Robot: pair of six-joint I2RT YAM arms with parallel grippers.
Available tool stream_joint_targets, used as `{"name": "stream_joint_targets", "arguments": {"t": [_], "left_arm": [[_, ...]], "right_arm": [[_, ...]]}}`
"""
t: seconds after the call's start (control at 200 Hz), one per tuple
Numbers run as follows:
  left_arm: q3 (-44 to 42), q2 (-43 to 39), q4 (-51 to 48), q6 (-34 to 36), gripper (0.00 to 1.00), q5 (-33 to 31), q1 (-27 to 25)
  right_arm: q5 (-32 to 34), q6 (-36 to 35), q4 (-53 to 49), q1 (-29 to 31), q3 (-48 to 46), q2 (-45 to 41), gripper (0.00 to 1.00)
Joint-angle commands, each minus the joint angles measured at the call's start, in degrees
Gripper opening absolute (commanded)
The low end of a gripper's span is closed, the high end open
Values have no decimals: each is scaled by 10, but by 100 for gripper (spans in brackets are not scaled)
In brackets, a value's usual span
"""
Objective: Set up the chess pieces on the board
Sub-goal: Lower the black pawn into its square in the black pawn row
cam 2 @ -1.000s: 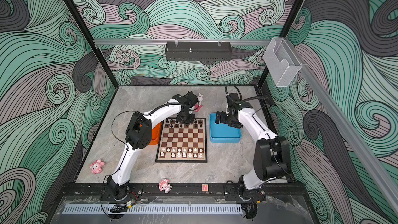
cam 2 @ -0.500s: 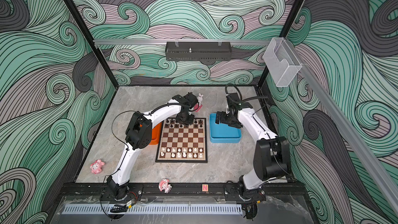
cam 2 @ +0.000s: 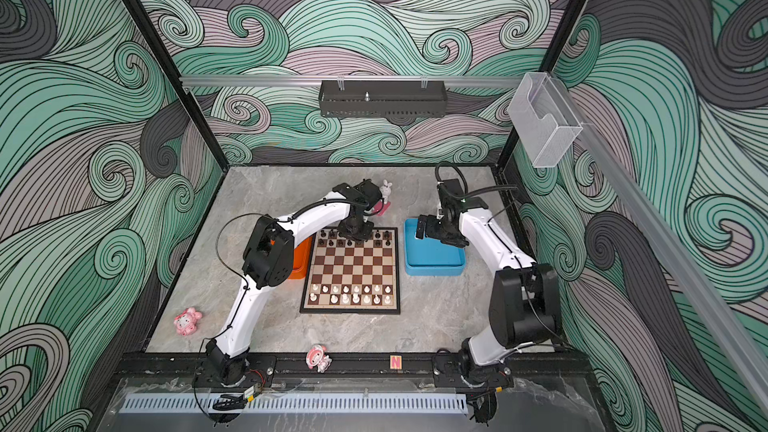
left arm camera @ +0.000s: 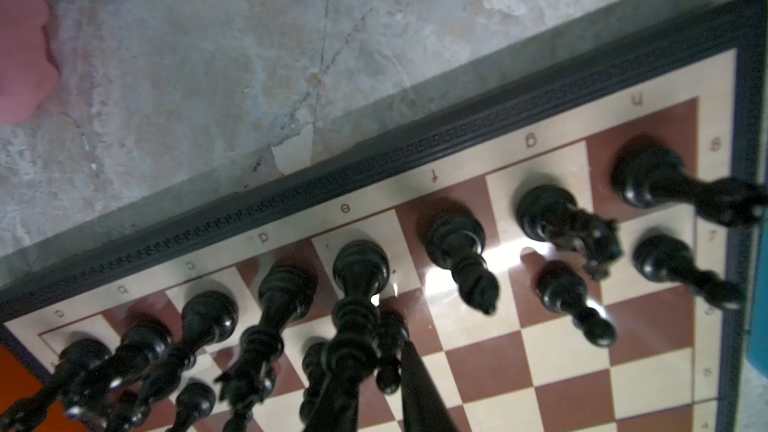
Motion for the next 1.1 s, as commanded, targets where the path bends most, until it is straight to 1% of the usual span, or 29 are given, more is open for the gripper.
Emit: {"name": "stream_joint_targets", "arguments": {"t": [0.0,0.155,0.335,1.096], "left_arm": [[19,9,-23,0,22,-2,-3],[19,10,-19,-3,22,18,-4],[21,9,-17,-6,22,27,-4],[17,4,-19,-7,22,32,-4]], "right_arm": [[-1,-4,0,-4,-7,-1,100],[1,-5,0,-4,-7,-2,100],[2,-5,0,-6,-8,-4,100],[1,-5,0,-8,-8,-3,100]]}}
